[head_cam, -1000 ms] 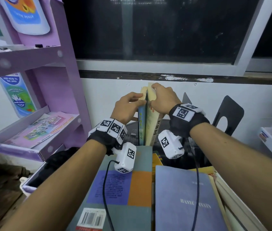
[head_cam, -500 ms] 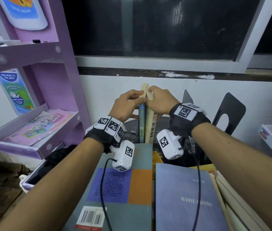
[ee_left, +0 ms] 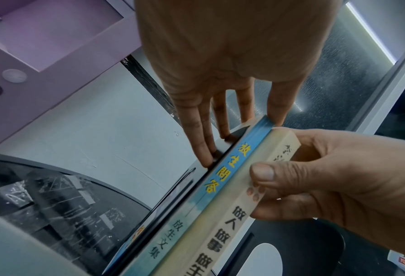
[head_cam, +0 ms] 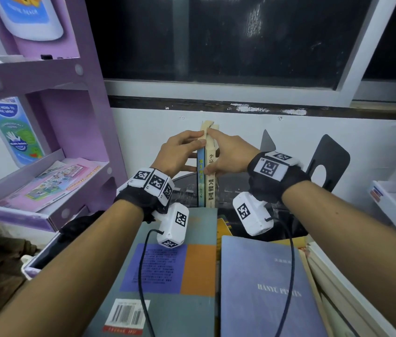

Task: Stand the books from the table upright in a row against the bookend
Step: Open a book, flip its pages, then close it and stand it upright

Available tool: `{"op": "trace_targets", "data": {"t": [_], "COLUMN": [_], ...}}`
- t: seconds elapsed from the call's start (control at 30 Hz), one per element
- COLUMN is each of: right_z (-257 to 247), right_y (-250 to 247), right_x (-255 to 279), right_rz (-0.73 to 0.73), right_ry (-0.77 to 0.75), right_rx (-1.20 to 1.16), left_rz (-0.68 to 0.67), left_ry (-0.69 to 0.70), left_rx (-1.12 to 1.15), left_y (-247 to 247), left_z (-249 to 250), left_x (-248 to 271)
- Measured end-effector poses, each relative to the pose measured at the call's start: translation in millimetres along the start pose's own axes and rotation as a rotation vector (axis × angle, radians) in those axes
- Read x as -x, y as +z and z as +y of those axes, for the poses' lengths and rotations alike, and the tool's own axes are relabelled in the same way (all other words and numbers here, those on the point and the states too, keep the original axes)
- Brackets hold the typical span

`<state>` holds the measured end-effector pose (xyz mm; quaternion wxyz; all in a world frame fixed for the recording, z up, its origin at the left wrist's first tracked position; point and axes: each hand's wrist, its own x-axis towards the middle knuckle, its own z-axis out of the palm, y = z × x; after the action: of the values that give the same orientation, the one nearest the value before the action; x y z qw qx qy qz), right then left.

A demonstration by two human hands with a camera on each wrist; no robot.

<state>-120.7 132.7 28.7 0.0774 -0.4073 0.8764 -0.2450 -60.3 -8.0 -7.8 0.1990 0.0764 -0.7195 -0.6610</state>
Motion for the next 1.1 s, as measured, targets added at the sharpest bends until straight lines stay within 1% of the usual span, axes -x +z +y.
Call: {"op": "trace_targets", "data": {"t": [0.2,0.43,0.9,1.1], "right_z": [1,6,5,3], "right_y": [2,10,12,6], "right_x": [-4,-17,-23,-16], "right_rz": [0.027,0.066,0.052,0.017], "right_ry": [-0.067,-0.115,-0.071,-0.031], "right_rx": [0.039,0.143,0.187,0.168], "left_rz": [0.006,0.014,0.008,-0.026], "left_ry": [0.014,0.019,0.013,-0.009], "left_rx": [-0.001,0.003,-0.016,-0.064], "left_y": [1,-1,-3,-2], "left_z": [-1,-2,-2,2], "left_x": [0,1,0,2]}}
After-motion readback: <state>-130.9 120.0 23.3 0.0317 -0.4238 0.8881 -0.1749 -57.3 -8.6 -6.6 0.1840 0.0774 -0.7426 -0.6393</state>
